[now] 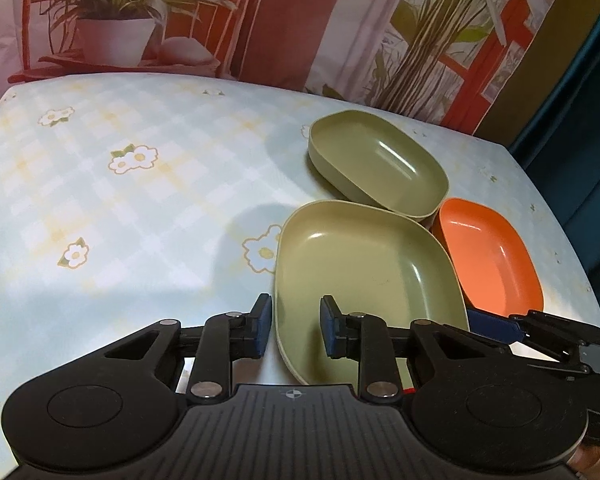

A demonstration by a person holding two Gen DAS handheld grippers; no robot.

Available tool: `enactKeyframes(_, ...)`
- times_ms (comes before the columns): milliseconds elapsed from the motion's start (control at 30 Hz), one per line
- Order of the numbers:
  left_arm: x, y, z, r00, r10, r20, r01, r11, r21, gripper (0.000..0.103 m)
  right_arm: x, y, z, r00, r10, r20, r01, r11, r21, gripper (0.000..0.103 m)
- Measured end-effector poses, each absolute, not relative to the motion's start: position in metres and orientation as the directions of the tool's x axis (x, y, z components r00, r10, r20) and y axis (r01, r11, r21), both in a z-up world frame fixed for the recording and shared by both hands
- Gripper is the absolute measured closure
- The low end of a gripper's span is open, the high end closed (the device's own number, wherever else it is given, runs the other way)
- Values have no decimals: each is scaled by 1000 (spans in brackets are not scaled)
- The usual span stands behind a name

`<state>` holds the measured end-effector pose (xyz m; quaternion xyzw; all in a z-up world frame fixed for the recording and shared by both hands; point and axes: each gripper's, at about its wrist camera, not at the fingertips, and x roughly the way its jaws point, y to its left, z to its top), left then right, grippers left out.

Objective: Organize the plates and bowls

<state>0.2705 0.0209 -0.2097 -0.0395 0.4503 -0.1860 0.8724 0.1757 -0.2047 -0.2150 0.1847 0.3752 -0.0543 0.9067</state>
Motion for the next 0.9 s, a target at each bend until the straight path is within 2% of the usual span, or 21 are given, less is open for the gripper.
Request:
enactKeyframes(533, 261, 28, -195, 565, -361, -741, 283, 929, -237, 80, 177, -204, -204, 734, 39, -678, 218, 932, 290, 71)
enactKeyframes(900, 262, 8, -168, 585, -387, -712, 332, 916, -225, 80, 175, -220, -181, 778, 10, -628, 235, 923, 305, 71)
